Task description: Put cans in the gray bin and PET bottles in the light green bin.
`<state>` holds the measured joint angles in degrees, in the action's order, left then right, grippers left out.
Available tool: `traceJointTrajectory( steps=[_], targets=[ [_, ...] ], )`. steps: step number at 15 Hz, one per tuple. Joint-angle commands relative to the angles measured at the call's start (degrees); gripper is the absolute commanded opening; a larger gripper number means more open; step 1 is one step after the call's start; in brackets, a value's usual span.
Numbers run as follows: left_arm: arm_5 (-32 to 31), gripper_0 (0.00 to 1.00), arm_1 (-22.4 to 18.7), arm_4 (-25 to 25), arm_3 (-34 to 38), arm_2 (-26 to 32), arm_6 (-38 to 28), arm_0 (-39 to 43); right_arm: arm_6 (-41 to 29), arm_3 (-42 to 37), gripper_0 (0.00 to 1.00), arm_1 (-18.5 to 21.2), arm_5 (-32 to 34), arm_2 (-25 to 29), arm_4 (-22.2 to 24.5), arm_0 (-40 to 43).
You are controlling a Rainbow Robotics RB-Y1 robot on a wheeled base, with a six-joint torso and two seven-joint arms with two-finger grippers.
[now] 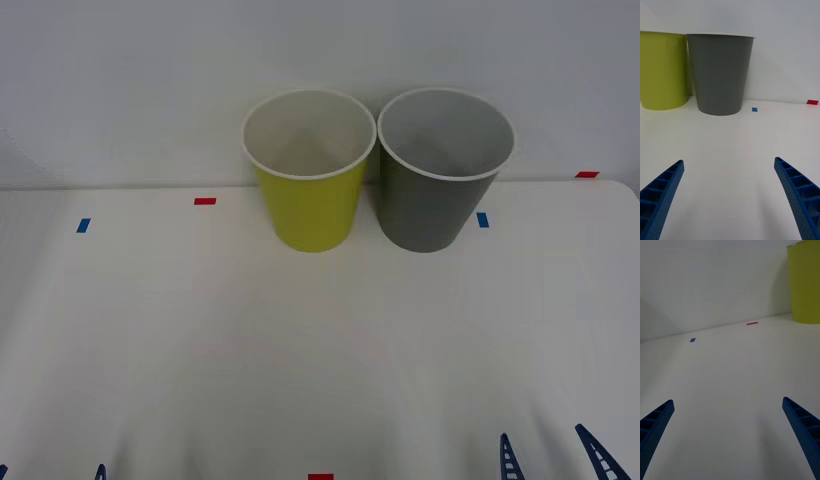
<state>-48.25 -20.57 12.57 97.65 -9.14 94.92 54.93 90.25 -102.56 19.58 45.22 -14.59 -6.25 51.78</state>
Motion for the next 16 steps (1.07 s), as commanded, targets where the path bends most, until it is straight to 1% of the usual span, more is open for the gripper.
traceJointTrajectory(
  steps=[1, 16],
  targets=[
    [0.00, 1.00, 0.00, 0.00, 0.00, 0.00, 0.00, 0.00, -0.69, -0.01, 0.82, 0.02, 1.01, -0.08, -1.22, 1.57],
    [0.00, 1.00, 0.00, 0.00, 0.00, 0.00, 0.00, 0.00, -0.69, -0.01, 0.82, 0.02, 1.01, -0.08, -1.22, 1.57]
  ],
)
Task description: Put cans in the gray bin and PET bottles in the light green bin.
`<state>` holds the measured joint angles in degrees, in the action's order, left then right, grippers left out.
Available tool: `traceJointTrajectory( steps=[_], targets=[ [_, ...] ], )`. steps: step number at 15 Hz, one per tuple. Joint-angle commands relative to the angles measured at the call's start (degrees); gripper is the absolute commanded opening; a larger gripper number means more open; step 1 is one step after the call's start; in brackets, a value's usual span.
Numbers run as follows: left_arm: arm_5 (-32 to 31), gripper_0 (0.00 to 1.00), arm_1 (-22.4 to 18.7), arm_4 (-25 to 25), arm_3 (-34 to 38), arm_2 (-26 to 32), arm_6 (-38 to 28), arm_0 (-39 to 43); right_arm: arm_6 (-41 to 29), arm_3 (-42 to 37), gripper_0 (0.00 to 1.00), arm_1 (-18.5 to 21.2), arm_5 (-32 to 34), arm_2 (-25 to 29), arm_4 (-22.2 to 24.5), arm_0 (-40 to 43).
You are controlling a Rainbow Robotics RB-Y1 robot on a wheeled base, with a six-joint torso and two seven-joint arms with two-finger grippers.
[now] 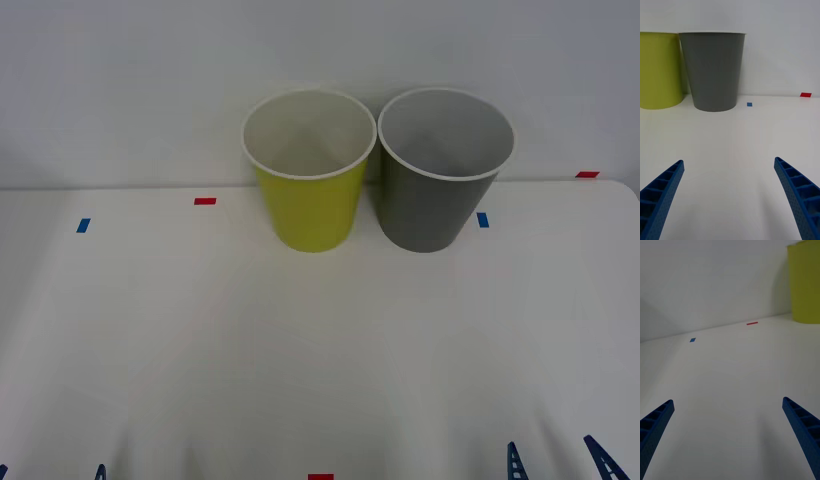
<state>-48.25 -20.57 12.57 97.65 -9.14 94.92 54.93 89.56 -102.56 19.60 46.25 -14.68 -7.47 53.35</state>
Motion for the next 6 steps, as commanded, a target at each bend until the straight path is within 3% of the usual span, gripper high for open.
traceJointTrajectory(
  steps=[1, 6],
  targets=[
    [0.00, 1.00, 0.00, 0.00, 0.00, 0.00, 0.00, 0.00, 0.00, 0.00, 0.82, 0.00, -0.02, 0.00, -0.01, 0.00],
    [0.00, 1.00, 0.00, 0.00, 0.00, 0.00, 0.00, 0.00, 0.00, 0.00, 0.82, 0.00, -0.02, 0.00, -0.01, 0.00]
  ],
)
